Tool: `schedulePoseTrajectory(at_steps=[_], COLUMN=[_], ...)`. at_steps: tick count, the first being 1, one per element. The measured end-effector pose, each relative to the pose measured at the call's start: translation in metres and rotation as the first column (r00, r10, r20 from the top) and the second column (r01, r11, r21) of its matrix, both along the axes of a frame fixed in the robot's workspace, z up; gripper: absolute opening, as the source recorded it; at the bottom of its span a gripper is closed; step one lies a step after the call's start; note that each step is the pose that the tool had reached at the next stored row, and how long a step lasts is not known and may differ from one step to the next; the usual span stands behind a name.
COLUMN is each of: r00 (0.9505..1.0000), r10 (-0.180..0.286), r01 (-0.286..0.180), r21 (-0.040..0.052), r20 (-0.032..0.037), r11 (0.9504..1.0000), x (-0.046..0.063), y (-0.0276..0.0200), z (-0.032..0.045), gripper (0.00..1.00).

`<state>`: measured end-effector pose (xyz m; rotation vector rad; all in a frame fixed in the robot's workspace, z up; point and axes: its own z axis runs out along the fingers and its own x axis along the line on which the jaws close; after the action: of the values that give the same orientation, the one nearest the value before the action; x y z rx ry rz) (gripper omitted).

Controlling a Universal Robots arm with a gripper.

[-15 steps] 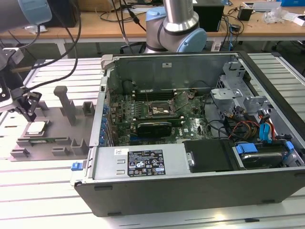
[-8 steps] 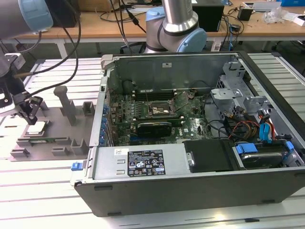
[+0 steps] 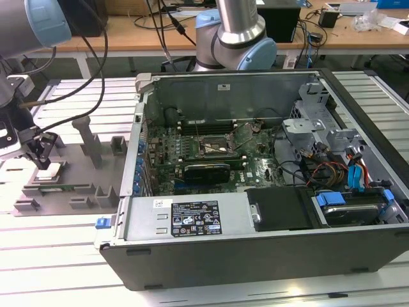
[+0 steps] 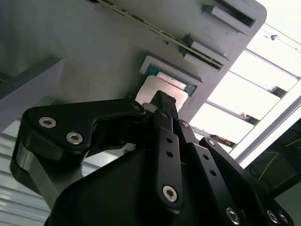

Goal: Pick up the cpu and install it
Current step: 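Pick up the cpu and move it towards the insertion slot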

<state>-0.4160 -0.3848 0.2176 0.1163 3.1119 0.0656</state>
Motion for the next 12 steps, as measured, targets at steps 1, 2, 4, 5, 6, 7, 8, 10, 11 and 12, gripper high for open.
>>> schedulePoseTrajectory(at_steps=[1, 2, 4, 5, 6, 7, 8, 10, 11, 12], r00=[1.0, 1.0, 1.0, 1.0, 1.0, 1.0, 1.0, 1.0, 1.0, 1.0], r10=[0.0, 0.0, 0.0, 0.0, 0.0, 0.0, 0.0, 0.0, 0.0, 0.0], r01=[0.0, 0.0, 0.0, 0.0, 0.0, 0.0, 0.0, 0.0, 0.0, 0.0], r21=[0.0, 0.0, 0.0001, 0.0, 0.0, 0.0, 0.0, 0.0, 0.0003, 0.0], r20=[0.0, 0.0, 0.0, 0.0, 0.0, 0.0, 0.0, -0.0001, 0.0004, 0.0001], r11=[1.0, 1.0, 1.0, 1.0, 1.0, 1.0, 1.0, 1.0, 1.0, 1.0], x=[0.0, 0.0, 0.0, -0.0001, -0.0001, -0.0001, -0.0001, -0.0001, 0.0, -0.0001], y=[0.0, 0.0, 0.0, 0.0, 0.0, 0.0, 0.0, 0.0, 0.0001, 0.0], z=[0.0, 0.0, -0.0001, -0.0002, -0.0002, -0.0002, -0.0002, -0.0004, -0.0024, -0.0045], gripper=[0.17, 0.24, 0.36, 0.48, 0.48, 0.54, 0.54, 0.6, 0.6, 0.6])
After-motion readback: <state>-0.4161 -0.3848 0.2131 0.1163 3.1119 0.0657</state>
